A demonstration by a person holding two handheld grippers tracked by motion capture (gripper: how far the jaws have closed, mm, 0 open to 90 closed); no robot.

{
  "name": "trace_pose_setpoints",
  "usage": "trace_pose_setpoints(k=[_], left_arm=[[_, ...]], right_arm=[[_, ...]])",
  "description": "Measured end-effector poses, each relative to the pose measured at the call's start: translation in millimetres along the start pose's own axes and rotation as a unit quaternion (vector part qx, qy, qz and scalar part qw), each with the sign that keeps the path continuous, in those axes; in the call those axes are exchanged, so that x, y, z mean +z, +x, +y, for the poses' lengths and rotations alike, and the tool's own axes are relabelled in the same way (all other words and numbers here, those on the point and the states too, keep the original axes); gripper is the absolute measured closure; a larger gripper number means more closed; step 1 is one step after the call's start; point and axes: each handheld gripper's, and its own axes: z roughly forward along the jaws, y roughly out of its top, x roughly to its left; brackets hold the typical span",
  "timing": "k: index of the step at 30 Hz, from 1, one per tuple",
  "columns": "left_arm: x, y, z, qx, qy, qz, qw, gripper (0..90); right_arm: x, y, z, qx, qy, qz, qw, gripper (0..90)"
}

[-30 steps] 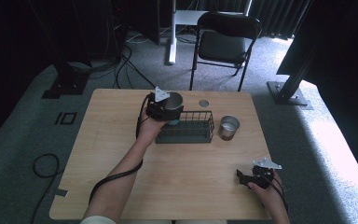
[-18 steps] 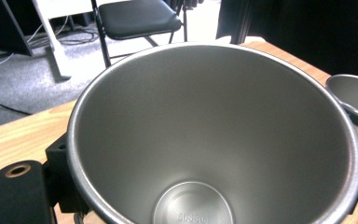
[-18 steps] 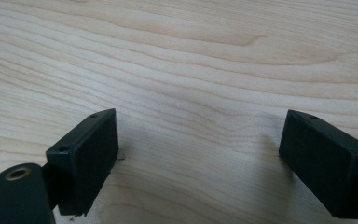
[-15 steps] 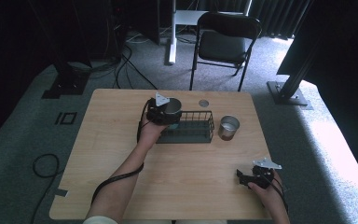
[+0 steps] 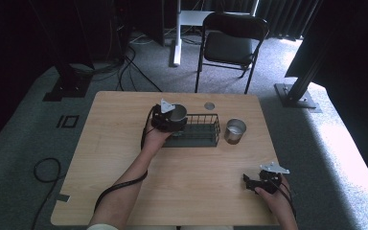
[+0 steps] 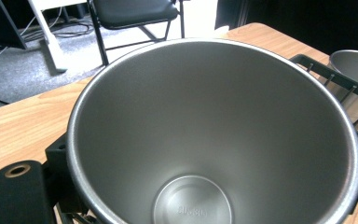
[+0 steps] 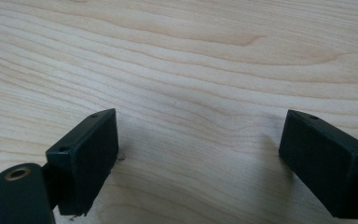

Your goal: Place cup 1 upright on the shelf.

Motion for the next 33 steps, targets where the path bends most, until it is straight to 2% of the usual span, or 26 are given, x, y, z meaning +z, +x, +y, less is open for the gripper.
trace_pose_setpoints(k=[5,6,7,8,9,16,27,33], left_arm=[[-0.2,1.8,1.0,-0.002,0.003,-0.005,1.0000,13.4],[0.2,1.4,1.0,-0.003,0.007,-0.003,1.0000,8.3],[0.6,1.5,1.3,-0.001,0.010,-0.015,0.9998,1.4],[0.6,1.5,1.3,-0.001,0.010,-0.015,0.9998,0.7],[-0.3,2.1,1.4,-0.002,0.014,-0.026,0.9996,0.7],[-9.8,2.8,-0.7,0.007,0.011,-0.033,0.9994,0.6],[-25.8,7.0,-5.6,0.016,0.009,-0.039,0.9991,0.6],[-35.3,11.1,-9.8,0.022,0.008,-0.032,0.9992,0.6]], right_arm=[[0.0,0.0,0.0,0.000,0.000,0.000,1.0000,11.4],[0.0,0.0,0.0,0.000,0.000,0.000,1.0000,11.4],[0.0,0.0,0.0,0.000,0.000,0.000,1.0000,11.4],[0.0,0.0,0.0,0.000,0.000,0.000,1.0000,11.4],[0.0,0.0,0.0,0.000,0.000,0.000,1.0000,11.4],[0.0,0.0,0.0,0.000,0.000,0.000,1.0000,11.4],[0.0,0.0,0.0,0.000,0.000,0.000,1.0000,11.4],[0.0,0.0,0.0,0.000,0.000,0.000,1.0000,11.4]])
